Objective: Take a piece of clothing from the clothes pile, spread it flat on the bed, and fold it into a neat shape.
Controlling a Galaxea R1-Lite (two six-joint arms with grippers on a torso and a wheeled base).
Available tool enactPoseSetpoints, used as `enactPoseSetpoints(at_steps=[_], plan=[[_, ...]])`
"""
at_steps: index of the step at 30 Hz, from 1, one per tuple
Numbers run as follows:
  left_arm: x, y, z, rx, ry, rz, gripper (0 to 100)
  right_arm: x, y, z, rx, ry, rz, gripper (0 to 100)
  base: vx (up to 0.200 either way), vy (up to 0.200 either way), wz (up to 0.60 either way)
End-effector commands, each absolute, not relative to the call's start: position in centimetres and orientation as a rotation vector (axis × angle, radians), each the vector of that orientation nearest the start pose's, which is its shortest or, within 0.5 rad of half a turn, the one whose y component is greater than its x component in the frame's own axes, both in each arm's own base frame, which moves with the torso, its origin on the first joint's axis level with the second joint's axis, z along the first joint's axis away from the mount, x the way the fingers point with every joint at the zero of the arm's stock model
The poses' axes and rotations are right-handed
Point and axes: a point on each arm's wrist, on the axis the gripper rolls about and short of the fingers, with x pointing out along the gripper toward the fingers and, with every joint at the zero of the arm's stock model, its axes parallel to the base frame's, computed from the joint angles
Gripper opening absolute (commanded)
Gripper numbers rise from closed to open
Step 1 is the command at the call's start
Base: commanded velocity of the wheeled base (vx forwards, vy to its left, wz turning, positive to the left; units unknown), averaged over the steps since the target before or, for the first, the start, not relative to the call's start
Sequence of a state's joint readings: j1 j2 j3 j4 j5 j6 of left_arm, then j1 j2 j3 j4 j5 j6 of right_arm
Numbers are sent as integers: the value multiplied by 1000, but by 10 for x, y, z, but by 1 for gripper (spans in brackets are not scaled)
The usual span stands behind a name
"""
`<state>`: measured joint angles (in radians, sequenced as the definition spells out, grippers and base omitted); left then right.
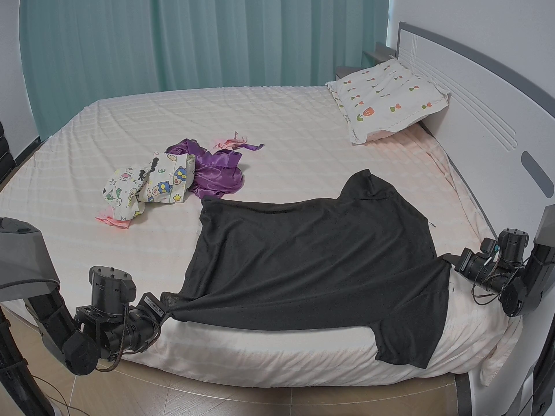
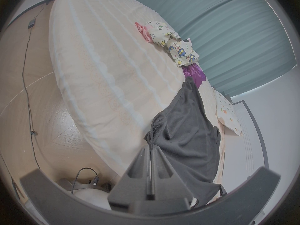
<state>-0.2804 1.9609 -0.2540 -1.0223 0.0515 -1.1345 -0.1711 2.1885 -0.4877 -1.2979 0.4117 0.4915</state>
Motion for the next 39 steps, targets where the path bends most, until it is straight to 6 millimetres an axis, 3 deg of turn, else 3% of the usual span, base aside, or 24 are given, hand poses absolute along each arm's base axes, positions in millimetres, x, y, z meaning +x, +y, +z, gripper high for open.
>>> enactPoseSetpoints(at_steps=[1,8,9,15,19,22,24,26,29,35,39], plan=[[237,-66,24,-968,733,200,0,322,-49,27,595,408,150,0,0,0,0],[238,-67,17,-961,753,212,0,334,-38,19,593,428,203,0,0,0,0],[238,-67,17,-960,754,213,0,335,-38,19,593,425,204,100,0,0,0],[238,-67,16,-969,765,195,0,331,-44,24,601,438,165,100,0,0,0],[236,-68,18,-1007,782,175,0,318,-63,41,625,431,87,100,0,0,0],[236,-67,19,-1029,781,174,0,287,-62,51,691,462,72,100,0,0,0],[236,-67,19,-1028,782,175,0,254,-50,43,716,556,94,100,0,0,0],[236,-67,19,-1028,782,175,0,246,-47,39,718,585,101,100,0,0,0],[236,-67,19,-1029,781,174,0,215,-36,20,668,722,125,100,0,0,0],[236,-67,19,-1029,783,177,0,187,-27,3,568,854,186,100,0,0,0],[236,-68,19,-1029,785,174,0,187,-18,-6,570,923,216,100,0,0,0]])
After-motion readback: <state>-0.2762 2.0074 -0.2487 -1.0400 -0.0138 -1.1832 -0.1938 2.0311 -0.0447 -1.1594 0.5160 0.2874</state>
